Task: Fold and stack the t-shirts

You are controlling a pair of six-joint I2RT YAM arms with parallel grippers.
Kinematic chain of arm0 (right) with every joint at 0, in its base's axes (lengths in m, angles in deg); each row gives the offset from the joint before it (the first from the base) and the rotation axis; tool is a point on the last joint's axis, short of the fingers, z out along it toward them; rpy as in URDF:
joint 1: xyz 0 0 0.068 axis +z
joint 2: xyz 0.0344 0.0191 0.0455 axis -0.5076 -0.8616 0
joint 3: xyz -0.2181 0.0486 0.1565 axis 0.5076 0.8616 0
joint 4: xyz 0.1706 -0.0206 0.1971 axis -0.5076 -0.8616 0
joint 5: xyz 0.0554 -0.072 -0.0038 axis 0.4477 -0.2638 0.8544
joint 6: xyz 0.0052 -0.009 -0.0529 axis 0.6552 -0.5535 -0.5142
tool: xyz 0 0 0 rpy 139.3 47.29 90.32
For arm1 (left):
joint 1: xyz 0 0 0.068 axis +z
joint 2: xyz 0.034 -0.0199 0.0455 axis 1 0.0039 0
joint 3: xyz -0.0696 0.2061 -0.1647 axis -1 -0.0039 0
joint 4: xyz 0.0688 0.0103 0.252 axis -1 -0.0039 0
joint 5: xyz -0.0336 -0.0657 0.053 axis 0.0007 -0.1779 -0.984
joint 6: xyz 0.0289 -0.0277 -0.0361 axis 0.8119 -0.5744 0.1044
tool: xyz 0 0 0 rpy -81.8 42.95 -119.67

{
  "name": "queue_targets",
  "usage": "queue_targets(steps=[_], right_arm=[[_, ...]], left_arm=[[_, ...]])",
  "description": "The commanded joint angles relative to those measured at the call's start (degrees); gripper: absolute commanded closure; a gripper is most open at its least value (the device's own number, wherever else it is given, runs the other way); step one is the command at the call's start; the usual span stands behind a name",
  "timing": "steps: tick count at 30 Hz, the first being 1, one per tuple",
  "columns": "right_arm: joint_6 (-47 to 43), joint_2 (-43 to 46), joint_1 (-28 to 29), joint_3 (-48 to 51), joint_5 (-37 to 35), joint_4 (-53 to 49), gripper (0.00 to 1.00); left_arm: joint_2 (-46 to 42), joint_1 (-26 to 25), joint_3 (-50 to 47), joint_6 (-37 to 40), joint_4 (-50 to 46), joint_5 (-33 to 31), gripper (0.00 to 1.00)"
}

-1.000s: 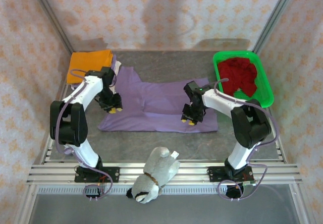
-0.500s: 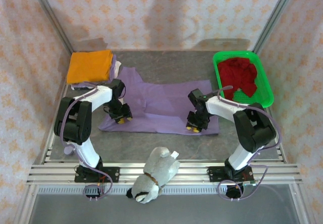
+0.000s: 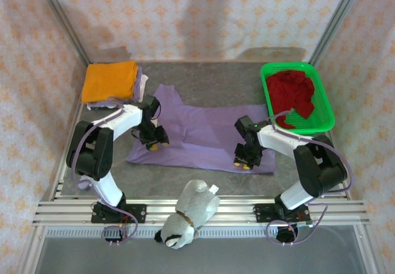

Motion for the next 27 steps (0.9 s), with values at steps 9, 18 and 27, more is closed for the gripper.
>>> queue_targets(steps=[9,18,27], right_arm=[[0.5,1.6,-0.4,2.5,-3.7,-2.9,0.70],[-0.2,1.6,-0.4,0.7,-3.9,-3.6,0.70],[-1.2,-0.6,-0.4,-3.6,-3.9,-5.0,0.70]], left_arm=[[3.9,10.8,14.2,8.2,-9.6,-12.1,0.63],[14.1,13.2,20.4,9.4,-7.9,-11.8,0.87],[22.3,13.3,24.6,11.2,-10.4,-15.2,0.92]])
